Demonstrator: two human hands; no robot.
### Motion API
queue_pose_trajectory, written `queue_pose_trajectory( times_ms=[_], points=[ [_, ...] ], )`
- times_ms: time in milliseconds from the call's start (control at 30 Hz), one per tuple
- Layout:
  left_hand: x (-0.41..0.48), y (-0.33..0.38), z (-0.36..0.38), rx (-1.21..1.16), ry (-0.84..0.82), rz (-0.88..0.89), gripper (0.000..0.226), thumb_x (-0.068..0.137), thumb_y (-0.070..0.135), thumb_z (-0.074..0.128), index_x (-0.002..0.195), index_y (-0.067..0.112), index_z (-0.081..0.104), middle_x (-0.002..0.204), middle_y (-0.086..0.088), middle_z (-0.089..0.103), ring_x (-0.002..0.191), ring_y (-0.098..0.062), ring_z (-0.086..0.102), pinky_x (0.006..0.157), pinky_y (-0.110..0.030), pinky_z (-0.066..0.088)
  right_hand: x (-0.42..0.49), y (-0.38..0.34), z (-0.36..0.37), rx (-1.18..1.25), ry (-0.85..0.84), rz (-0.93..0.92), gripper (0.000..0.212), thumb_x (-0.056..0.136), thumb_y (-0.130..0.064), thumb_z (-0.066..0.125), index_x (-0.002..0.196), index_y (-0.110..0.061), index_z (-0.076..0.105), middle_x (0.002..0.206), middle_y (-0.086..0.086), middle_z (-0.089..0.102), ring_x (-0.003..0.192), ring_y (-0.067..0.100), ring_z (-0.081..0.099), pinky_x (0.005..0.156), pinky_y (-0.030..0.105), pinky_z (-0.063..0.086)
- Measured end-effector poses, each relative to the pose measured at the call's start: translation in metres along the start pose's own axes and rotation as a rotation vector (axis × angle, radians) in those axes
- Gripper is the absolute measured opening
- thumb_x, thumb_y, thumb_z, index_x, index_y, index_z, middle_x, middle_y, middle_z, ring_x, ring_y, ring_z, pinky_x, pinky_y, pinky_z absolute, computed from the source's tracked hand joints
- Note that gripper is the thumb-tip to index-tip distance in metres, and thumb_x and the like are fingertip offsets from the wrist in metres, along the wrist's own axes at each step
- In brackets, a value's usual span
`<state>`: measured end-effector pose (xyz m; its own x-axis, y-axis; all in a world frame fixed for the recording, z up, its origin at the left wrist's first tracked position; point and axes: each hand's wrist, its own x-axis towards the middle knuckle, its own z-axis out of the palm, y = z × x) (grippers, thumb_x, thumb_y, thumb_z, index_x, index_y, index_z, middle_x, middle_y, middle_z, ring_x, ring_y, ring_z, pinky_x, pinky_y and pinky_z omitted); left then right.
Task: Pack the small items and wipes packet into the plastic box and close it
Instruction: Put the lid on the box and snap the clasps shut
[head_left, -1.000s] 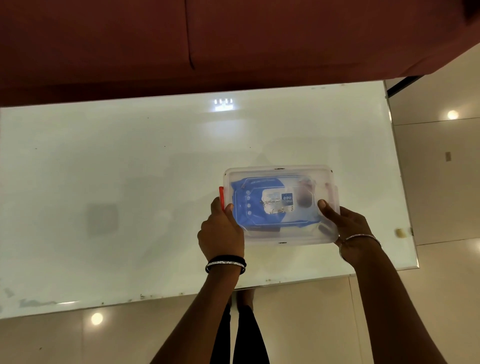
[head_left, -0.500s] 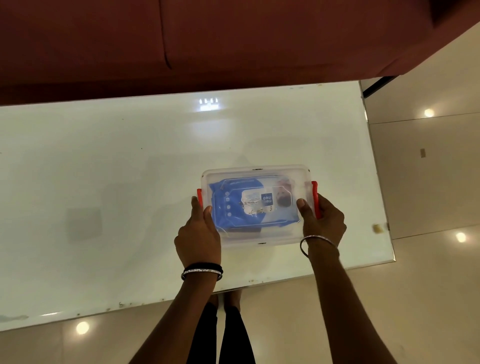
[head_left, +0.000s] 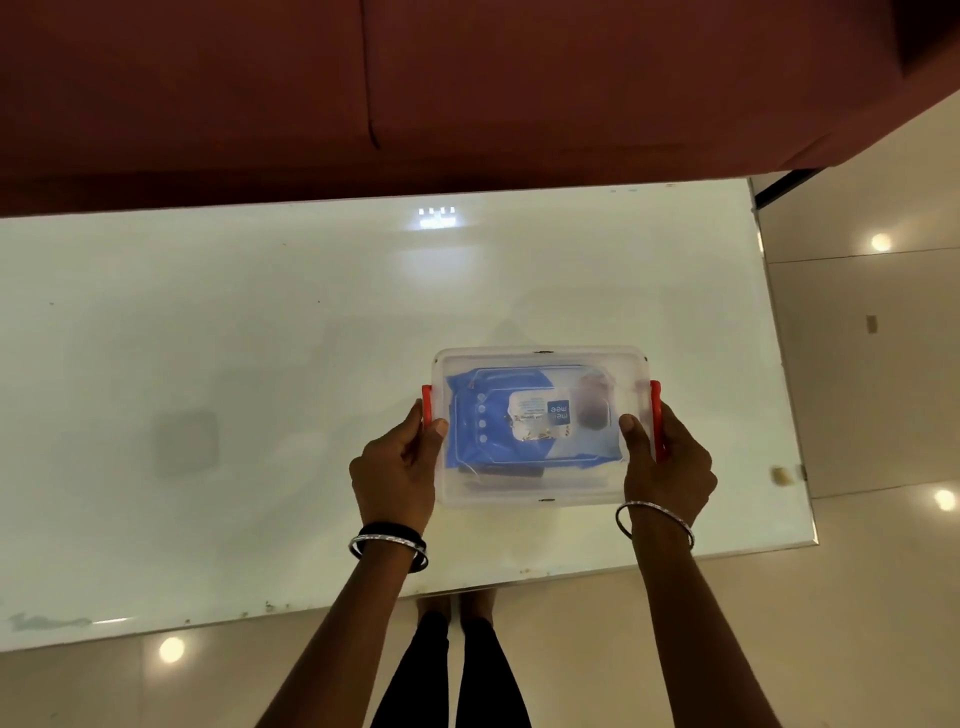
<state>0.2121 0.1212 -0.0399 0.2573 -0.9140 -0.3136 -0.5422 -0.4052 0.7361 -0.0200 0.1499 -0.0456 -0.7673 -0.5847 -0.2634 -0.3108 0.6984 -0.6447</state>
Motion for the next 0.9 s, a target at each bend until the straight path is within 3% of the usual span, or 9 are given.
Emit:
queue_pose_trajectory(
  times_ms=[133, 267, 500, 600, 667, 733, 800, 900],
  points=[
    [0.009, -0.018, -0.025, -0.062, 0.034, -0.068, 0.038, 0.086, 0.031, 0.067, 0.122, 0.019, 0.065, 0.084, -0.002, 0.076, 0.073, -0.021, 0.071, 0.074, -0.044, 0.059, -0.022, -0.007, 0.015, 0.043, -0.012, -0.014, 0.039, 0.089, -0.030, 0.070, 0.127, -0.021, 0.068, 0.115, 0.008, 0.075, 0.103, 0.027, 0.072, 0.086, 0.021, 0.044],
    [0.022, -0.033, -0.056, -0.079, 0.105, -0.110, 0.037, 0.085, 0.031, 0.068, 0.122, 0.025, 0.065, 0.080, 0.011, 0.070, 0.074, -0.013, 0.067, 0.077, -0.042, 0.059, -0.042, -0.030, 0.043, 0.065, -0.048, -0.086, 0.038, 0.091, -0.029, 0.068, 0.129, -0.022, 0.067, 0.119, 0.005, 0.073, 0.105, 0.023, 0.072, 0.086, 0.019, 0.045],
    [0.052, -0.049, -0.082, -0.101, 0.199, -0.103, 0.039, 0.086, 0.029, 0.067, 0.124, 0.019, 0.064, 0.085, 0.009, 0.069, 0.074, -0.011, 0.063, 0.077, -0.036, 0.056, -0.047, -0.067, 0.086, 0.071, -0.142, -0.142, 0.041, 0.091, -0.026, 0.069, 0.131, -0.015, 0.065, 0.125, 0.006, 0.071, 0.112, 0.024, 0.069, 0.093, 0.017, 0.044],
    [0.065, -0.051, -0.088, -0.105, 0.189, -0.073, 0.042, 0.086, 0.027, 0.068, 0.126, 0.017, 0.062, 0.097, 0.007, 0.071, 0.082, 0.000, 0.064, 0.081, -0.021, 0.053, -0.046, -0.076, 0.095, 0.059, -0.142, -0.170, 0.042, 0.092, -0.028, 0.068, 0.132, -0.016, 0.064, 0.126, 0.006, 0.070, 0.114, 0.024, 0.069, 0.096, 0.022, 0.047],
    [0.073, -0.053, -0.090, -0.112, 0.169, -0.050, 0.043, 0.086, 0.026, 0.067, 0.128, 0.017, 0.061, 0.100, 0.013, 0.067, 0.078, 0.015, 0.060, 0.076, -0.003, 0.047, -0.047, -0.080, 0.098, 0.038, -0.120, -0.193, 0.043, 0.092, -0.029, 0.067, 0.133, -0.016, 0.063, 0.126, 0.006, 0.070, 0.112, 0.025, 0.069, 0.098, 0.028, 0.049],
    [0.078, -0.052, -0.090, -0.111, 0.149, -0.035, 0.043, 0.087, 0.025, 0.066, 0.129, 0.017, 0.060, 0.099, 0.016, 0.064, 0.077, 0.019, 0.055, 0.071, 0.005, 0.042, -0.048, -0.083, 0.099, 0.005, -0.094, -0.217, 0.043, 0.094, -0.030, 0.065, 0.134, -0.016, 0.062, 0.125, 0.007, 0.070, 0.109, 0.027, 0.071, 0.096, 0.031, 0.051],
    [0.081, -0.050, -0.091, -0.097, 0.139, -0.025, 0.043, 0.088, 0.025, 0.066, 0.129, 0.018, 0.059, 0.099, 0.016, 0.063, 0.077, 0.016, 0.054, 0.071, 0.004, 0.043, -0.048, -0.084, 0.099, -0.024, -0.094, -0.227, 0.043, 0.095, -0.031, 0.063, 0.136, -0.017, 0.060, 0.125, 0.008, 0.071, 0.108, 0.029, 0.071, 0.096, 0.034, 0.052],
    [0.083, -0.047, -0.092, -0.029, 0.150, 0.004, 0.042, 0.089, 0.027, 0.064, 0.130, 0.018, 0.059, 0.099, 0.005, 0.071, 0.077, -0.003, 0.063, 0.073, -0.015, 0.050, -0.044, -0.086, 0.097, -0.084, -0.130, -0.239, 0.045, 0.096, -0.032, 0.061, 0.139, -0.019, 0.057, 0.124, 0.008, 0.071, 0.106, 0.031, 0.071, 0.097, 0.039, 0.053]
  ],
)
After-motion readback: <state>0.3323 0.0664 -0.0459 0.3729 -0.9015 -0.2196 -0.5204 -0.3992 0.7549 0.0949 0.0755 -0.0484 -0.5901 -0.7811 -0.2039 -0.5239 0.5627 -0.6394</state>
